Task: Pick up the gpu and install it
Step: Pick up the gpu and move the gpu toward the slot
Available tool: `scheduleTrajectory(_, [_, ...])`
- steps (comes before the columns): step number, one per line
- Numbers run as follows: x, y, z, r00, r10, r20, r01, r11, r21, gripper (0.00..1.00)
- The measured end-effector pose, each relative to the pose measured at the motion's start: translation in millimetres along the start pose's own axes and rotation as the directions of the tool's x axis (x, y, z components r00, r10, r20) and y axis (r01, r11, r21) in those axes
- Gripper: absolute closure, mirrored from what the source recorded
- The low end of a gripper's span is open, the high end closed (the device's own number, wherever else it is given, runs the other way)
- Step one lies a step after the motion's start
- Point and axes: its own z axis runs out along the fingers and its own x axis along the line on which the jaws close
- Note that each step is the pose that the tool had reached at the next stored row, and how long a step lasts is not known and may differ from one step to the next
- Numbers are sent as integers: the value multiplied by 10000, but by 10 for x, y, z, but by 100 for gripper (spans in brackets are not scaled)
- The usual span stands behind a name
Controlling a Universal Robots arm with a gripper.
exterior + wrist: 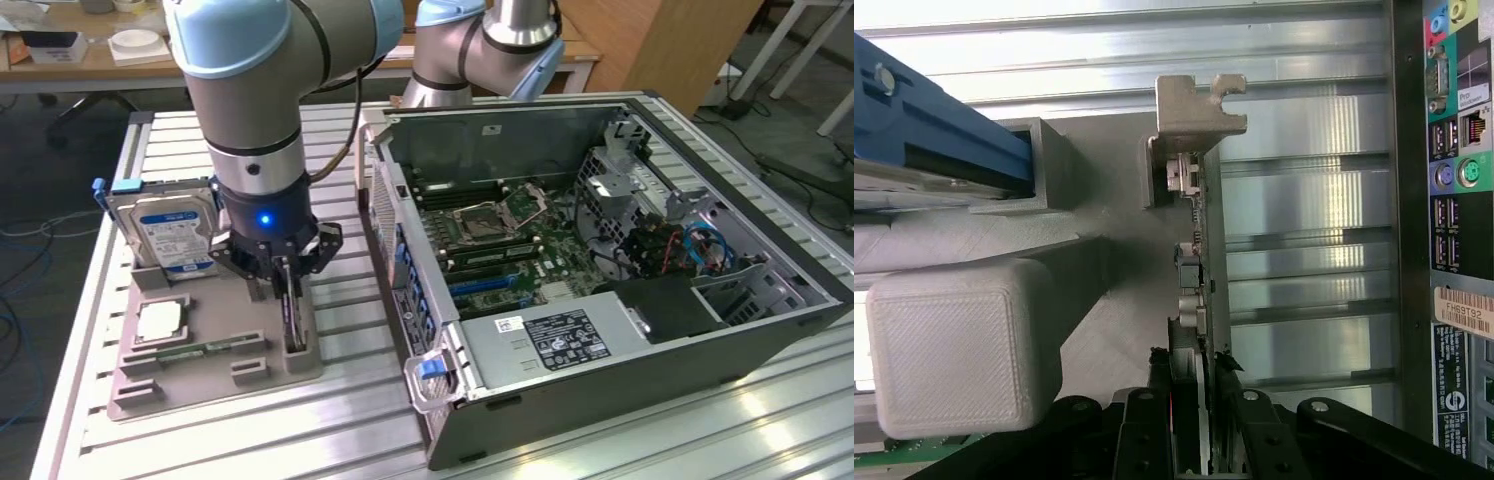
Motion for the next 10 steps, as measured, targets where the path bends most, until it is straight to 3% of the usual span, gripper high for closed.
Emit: scheduleTrajectory(10, [0,0,0,10000,0,0,0,10000,0,73])
